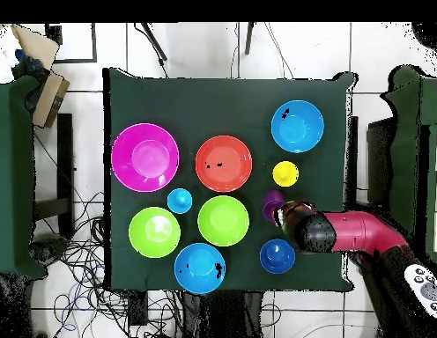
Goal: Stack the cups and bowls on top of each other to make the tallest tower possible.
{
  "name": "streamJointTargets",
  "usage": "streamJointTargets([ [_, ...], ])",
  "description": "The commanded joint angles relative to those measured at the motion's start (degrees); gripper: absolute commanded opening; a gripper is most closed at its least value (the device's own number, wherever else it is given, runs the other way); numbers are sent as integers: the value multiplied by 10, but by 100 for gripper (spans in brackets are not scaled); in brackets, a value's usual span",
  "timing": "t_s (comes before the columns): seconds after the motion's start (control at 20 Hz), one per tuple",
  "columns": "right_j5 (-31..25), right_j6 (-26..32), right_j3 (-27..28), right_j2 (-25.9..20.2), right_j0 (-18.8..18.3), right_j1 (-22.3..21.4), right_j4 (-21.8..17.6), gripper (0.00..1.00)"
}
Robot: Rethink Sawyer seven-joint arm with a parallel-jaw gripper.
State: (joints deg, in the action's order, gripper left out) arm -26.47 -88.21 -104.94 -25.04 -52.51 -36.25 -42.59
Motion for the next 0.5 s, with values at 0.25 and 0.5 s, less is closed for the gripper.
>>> streamJointTargets([
  [0.25,-63,9,43,-6,28,30,20,0],
  [0.5,-71,16,49,-9,28,32,28,0],
])
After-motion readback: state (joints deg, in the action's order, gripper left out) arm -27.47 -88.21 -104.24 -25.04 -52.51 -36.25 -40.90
